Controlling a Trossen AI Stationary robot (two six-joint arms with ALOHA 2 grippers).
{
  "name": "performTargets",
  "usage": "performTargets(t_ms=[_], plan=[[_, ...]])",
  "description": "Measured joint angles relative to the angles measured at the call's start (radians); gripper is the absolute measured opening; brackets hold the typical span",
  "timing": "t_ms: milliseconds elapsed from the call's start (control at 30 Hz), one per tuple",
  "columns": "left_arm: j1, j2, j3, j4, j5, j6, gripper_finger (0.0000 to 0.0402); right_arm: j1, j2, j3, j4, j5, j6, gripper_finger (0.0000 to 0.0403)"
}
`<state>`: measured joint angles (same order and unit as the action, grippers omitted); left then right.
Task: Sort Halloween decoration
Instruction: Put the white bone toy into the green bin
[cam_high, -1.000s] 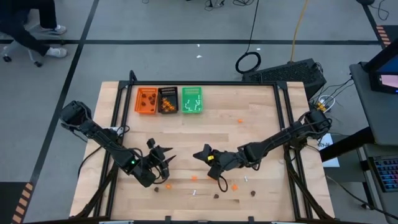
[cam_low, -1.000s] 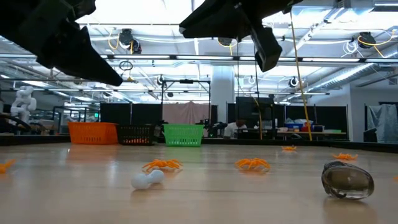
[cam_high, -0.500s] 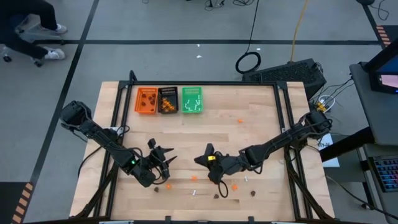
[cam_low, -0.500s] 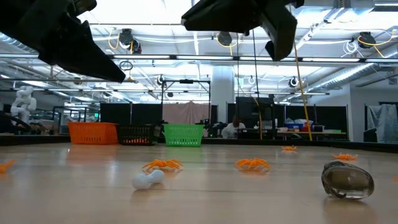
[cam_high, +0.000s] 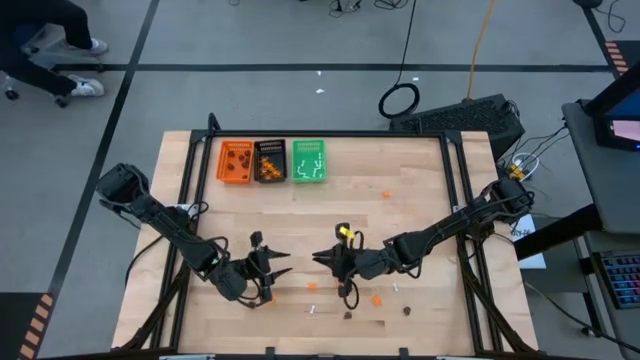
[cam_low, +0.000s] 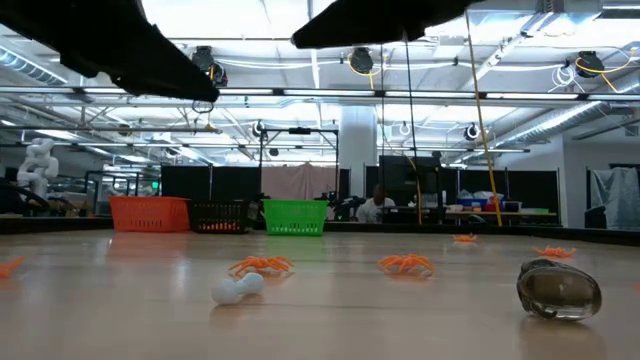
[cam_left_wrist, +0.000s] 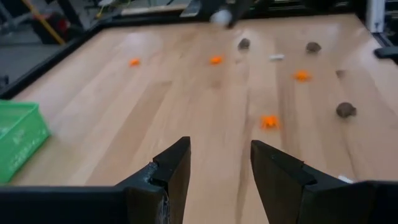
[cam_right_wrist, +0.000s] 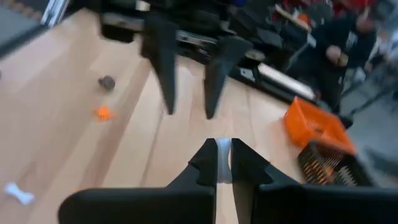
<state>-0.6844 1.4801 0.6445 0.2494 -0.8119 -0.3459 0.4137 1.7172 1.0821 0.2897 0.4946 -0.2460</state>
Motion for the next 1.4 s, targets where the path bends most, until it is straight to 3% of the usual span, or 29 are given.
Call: performTargets(t_ms=[167, 333, 400, 600, 867, 1100, 1267, 1400], plan=[[-0.012, 0.052, 0.0, 0.084, 0.001, 0.067, 0.0166, -0.037, 0.0, 0.001, -0.021, -0.008, 0.216, 0.0002], [-0.012, 0.139, 0.0, 0.155, 0.003, 0.071, 0.0166, -0.191, 0.0, 0.001, -0.035, -0.251, 0.351, 0.0002], [-0.011, 0.174, 0.0, 0.189, 0.004, 0.079, 0.0166, -0.27, -0.001, 0.001, -0.03, -0.313, 0.369, 0.0002], [-0.01, 0.244, 0.002, 0.249, 0.0, 0.092, 0.0166, -0.489, 0.002, 0.001, -0.036, -0.356, 0.353, 0.0003], [0.007, 0.275, 0.003, 0.331, -0.048, 0.089, 0.0166, -0.722, 0.116, 0.003, 0.065, -0.494, 0.374, 0.0003], [0.035, 0.286, 0.002, 0.336, 0.022, 0.042, 0.0166, -0.779, 0.26, 0.066, 0.084, -0.497, 0.391, 0.0004], [0.036, 0.286, 0.002, 0.335, 0.027, 0.045, 0.0166, -0.781, 0.295, 0.095, 0.06, -0.488, 0.402, 0.0006], [0.036, 0.286, 0.002, 0.335, 0.031, 0.045, 0.0166, -0.776, 0.293, 0.097, 0.066, -0.446, 0.398, 0.0037]])
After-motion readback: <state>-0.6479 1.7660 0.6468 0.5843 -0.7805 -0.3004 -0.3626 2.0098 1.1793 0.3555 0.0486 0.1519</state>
